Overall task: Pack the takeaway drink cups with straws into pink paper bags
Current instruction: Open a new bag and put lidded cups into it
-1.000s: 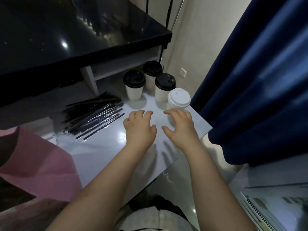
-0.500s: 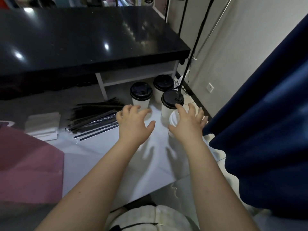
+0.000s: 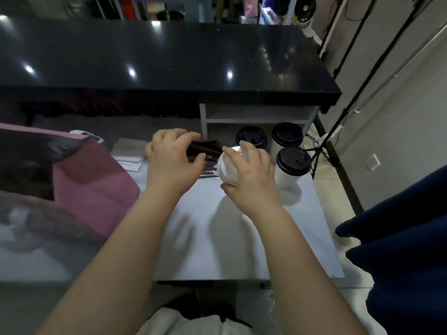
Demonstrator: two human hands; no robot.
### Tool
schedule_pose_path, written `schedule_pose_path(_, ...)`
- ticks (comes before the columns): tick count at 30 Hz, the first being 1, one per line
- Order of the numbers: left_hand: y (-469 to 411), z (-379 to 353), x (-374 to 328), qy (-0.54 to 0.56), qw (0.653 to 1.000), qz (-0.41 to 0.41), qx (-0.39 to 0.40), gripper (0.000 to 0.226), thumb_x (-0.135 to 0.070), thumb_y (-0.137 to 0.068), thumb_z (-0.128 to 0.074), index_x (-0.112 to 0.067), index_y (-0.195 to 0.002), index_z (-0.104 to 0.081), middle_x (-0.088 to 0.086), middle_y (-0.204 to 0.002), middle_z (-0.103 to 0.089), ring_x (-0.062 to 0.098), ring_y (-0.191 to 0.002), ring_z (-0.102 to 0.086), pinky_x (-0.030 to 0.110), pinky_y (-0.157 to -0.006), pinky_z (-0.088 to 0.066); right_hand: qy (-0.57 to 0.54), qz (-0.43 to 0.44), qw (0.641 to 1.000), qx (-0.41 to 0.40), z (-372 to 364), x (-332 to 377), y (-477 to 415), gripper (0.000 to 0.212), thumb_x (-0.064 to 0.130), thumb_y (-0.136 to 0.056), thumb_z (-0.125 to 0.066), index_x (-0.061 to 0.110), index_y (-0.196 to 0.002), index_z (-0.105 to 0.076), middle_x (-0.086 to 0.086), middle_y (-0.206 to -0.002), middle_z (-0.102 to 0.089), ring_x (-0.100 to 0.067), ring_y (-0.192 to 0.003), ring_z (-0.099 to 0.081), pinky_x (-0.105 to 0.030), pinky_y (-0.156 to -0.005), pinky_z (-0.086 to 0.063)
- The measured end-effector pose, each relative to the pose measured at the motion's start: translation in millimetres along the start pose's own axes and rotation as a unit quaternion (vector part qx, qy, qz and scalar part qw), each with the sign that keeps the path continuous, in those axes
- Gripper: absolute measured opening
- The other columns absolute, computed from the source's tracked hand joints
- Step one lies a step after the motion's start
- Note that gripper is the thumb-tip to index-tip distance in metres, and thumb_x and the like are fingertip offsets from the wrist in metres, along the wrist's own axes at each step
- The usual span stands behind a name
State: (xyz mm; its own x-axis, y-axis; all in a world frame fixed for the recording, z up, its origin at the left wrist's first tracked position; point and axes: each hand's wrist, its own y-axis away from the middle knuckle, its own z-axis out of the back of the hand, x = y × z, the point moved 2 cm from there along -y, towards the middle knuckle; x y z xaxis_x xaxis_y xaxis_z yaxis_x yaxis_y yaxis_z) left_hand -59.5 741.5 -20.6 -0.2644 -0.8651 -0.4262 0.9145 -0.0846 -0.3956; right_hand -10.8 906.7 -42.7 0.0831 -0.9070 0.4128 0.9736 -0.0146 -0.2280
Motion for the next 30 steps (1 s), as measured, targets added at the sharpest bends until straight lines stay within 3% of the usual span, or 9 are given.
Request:
schedule_pose_path(7, -26, 92, 17, -0.066, 0.997, 0.008, -0.048, 0.042, -0.032, -0.079, -0.069, -0.028, -0.12, -0.065, -0.004, -0.119, -0.061, 0.027, -0.122, -0.043, 0.042, -0.096, -0.03, 0.003, 0.131, 0.991, -0.029, 21, 73, -51, 0.078, 0.026, -0.073, -0.079, 0.032, -0.141, -0.043, -0.005, -0.151, -0.031, -0.031, -0.132, -0.026, -0.045, -0.103, -0.025)
schedule_pose_path(17, 8, 197, 116, -0.041, 0.994, 0.04, -0.094, 0.039, -0.025, -0.078, -0.075, -0.027, -0.117, -0.069, -0.005, -0.116, -0.066, 0.023, -0.119, -0.051, 0.046, -0.102, -0.036, -0.114, 0.185, 0.975, -0.046, 47, 177, -77, 0.078, 0.031, -0.073, -0.081, 0.037, -0.14, -0.043, 0.002, -0.149, -0.03, -0.027, -0.132, -0.023, -0.046, -0.109, -0.034)
schedule_pose_path(23, 15, 229, 202, -0.024, 0.998, 0.021, -0.053, 0.032, -0.027, -0.08, -0.074, -0.026, -0.112, -0.07, -0.009, -0.111, -0.068, 0.02, -0.113, -0.055, 0.049, -0.099, -0.042, -0.114, 0.183, 0.973, -0.08, 28, 256, -88, 0.077, 0.031, -0.072, -0.08, 0.037, -0.14, -0.044, 0.001, -0.148, -0.032, -0.029, -0.132, -0.026, -0.048, -0.108, -0.035)
schedule_pose_path(27, 4, 237, 251, 0.009, 0.999, -0.029, -0.011, 0.028, -0.027, -0.082, -0.073, -0.028, -0.109, -0.069, -0.016, -0.098, -0.064, 0.01, -0.098, -0.052, 0.035, -0.089, -0.046, -0.102, 0.159, 0.977, -0.102, 1, 313, -95, 0.078, 0.031, -0.072, -0.081, 0.035, -0.14, -0.044, -0.001, -0.147, -0.033, -0.03, -0.13, -0.027, -0.048, -0.109, -0.034)
schedule_pose_path(30, -5, 236, 283, 0.055, 0.996, -0.05, 0.052, 0.023, -0.023, -0.08, -0.072, -0.028, -0.103, -0.071, -0.012, -0.1, -0.067, 0.01, -0.096, -0.059, 0.03, -0.084, -0.05, -0.094, 0.132, 0.981, -0.11, -17, 348, -95, 0.077, 0.03, -0.072, -0.081, 0.034, -0.14, -0.045, 0.0, -0.148, -0.033, -0.028, -0.13, -0.026, -0.047, -0.109, -0.033)
